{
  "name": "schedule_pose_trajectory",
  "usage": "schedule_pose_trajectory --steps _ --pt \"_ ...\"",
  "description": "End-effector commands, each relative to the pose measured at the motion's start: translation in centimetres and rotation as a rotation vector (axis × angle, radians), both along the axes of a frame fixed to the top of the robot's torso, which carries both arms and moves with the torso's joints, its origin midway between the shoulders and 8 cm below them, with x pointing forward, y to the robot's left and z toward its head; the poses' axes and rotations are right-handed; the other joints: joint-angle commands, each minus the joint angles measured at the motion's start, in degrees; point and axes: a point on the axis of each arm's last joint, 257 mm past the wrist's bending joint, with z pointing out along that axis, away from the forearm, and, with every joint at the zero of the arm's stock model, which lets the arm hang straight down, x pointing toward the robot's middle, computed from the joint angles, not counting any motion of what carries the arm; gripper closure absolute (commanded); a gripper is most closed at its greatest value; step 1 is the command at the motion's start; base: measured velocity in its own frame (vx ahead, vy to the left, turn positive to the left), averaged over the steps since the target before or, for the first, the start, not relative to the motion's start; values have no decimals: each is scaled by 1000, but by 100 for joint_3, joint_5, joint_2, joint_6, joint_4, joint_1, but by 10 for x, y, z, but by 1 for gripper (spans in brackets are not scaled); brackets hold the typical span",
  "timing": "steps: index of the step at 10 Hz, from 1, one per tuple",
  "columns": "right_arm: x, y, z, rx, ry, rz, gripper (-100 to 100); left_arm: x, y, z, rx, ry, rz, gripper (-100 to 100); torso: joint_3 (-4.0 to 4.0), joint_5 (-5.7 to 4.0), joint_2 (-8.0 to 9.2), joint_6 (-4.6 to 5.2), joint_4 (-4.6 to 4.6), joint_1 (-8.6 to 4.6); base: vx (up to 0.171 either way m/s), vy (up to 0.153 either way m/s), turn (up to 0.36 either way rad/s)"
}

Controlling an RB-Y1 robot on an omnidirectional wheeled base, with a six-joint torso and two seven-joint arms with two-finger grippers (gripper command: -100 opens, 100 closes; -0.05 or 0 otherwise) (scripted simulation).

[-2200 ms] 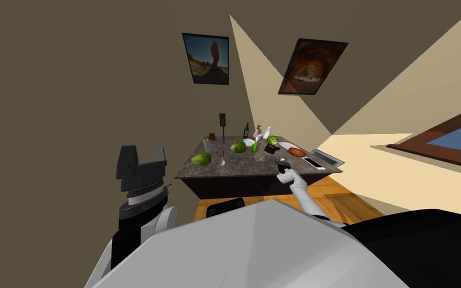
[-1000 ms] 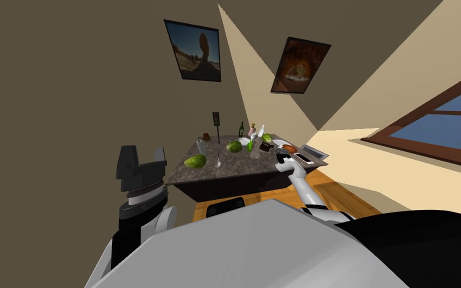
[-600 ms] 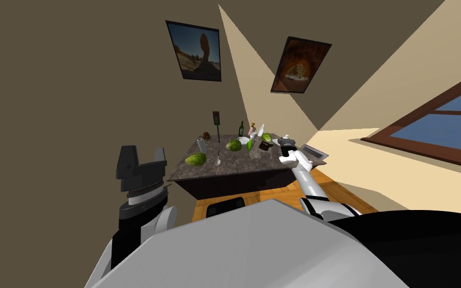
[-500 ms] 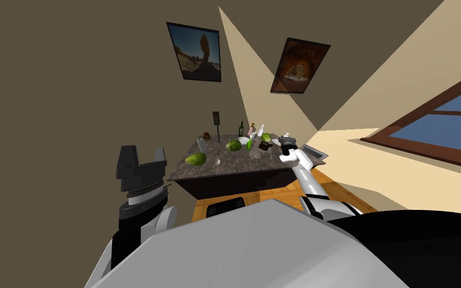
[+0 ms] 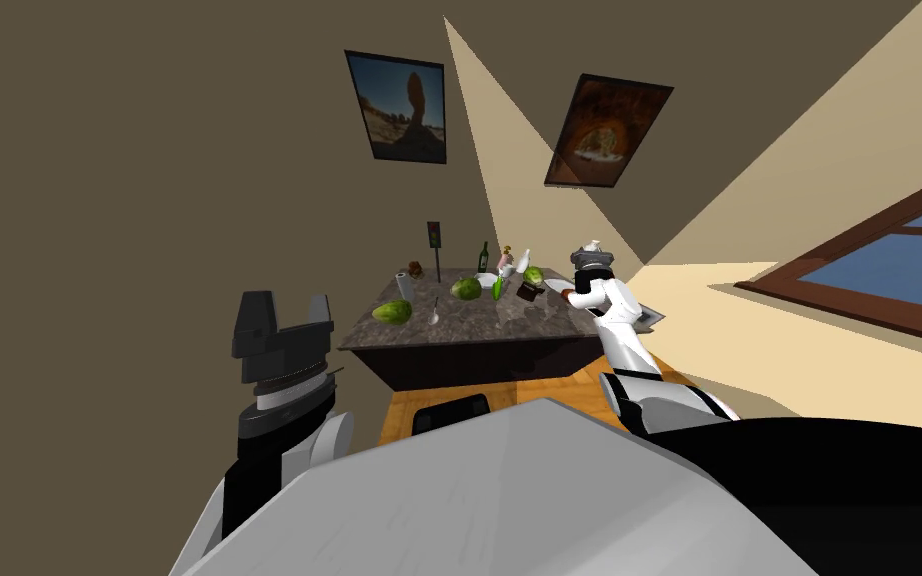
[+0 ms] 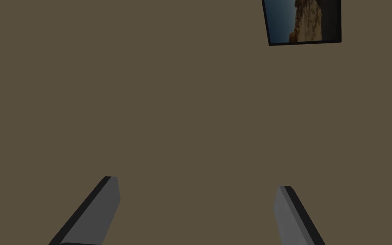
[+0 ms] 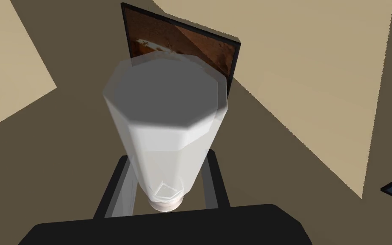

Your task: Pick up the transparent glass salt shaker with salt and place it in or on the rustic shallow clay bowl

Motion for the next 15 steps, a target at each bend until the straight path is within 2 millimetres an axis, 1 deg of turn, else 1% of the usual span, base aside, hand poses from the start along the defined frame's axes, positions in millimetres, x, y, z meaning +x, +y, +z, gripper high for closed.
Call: schedule_pose_trajectory --steps 1,2,3,5,6,9,11,15 --pt "-11 -12 24 -12 -38 -32 100 0 0 0 0 0 0 0 0 0 0 0 0 0 -98 -196 220" --pt "-13 -17 26 -7 -41 -43 100 0 0 0 0 0 0 0 1 -9 2 3 -1 -22 -69 -171 120" --pt "-16 -27 24 13 -37 -68 100 0 0 0 0 0 0 0 -4 -20 -4 12 -6 -29 -72 -190 123" --pt "-18 -37 13 45 -21 -93 100 0 0 0 0 0 0 0 -13 -28 -14 6 -13 -54 -60 -193 163" --pt "-20 -47 -6 85 6 -119 100 0 0 0 0 0 0 0 -20 -31 -25 5 -17 -52 -19 -185 154" --pt "-23 -61 -47 159 67 -160 100 0 0 0 0 0 0 0 -41 -34 -54 -2 -30 -61 -44 -194 152" --pt "-26 -68 -81 214 120 -188 100 0 0 0 0 0 0 0 -38 -33 -47 2 -30 -54 -36 -171 121" --pt "-39 -77 -155 326 237 -243 100 0 0 0 0 0 0 0 -62 -29 -84 -8 -44 -40 -6 -166 111"
